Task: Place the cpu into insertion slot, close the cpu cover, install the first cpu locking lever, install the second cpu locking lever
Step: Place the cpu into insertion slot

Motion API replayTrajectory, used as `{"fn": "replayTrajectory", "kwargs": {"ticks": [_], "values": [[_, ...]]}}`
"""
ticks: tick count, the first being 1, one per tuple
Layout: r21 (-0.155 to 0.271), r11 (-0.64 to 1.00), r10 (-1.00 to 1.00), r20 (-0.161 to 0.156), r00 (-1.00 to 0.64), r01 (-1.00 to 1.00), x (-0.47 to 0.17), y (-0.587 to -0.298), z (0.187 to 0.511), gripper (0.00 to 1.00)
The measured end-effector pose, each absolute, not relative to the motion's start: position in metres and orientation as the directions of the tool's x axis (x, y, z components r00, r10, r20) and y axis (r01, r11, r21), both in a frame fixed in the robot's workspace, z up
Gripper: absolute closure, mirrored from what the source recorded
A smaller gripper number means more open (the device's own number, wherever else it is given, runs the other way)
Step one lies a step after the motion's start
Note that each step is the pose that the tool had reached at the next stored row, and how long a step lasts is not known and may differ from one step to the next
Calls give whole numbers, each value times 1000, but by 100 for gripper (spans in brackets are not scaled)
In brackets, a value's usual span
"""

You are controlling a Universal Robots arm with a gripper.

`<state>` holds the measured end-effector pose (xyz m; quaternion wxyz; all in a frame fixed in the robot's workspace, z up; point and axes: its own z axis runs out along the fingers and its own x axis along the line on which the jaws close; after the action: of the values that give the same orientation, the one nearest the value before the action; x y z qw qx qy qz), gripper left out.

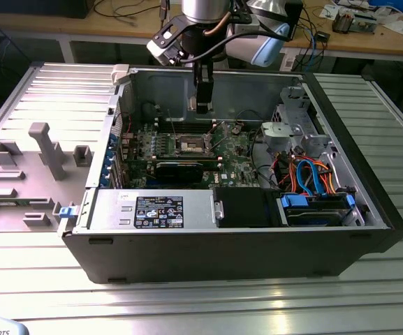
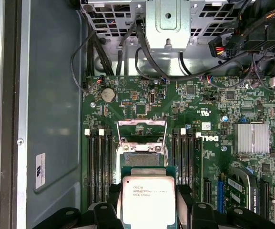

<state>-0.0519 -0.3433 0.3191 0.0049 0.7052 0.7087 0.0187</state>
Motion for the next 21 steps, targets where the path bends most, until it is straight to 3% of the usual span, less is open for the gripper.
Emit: {"fn": "replayTrajectory", "kwargs": {"ticks": [5, 8, 21], "values": [[36, 5, 1000, 21, -5, 999, -52, -343, 308, 46], [63, 5, 1000, 21, -6, 998, -54, -343, 306, 46], [64, 5, 1000, 23, -6, 998, -55, -343, 303, 46]]}}
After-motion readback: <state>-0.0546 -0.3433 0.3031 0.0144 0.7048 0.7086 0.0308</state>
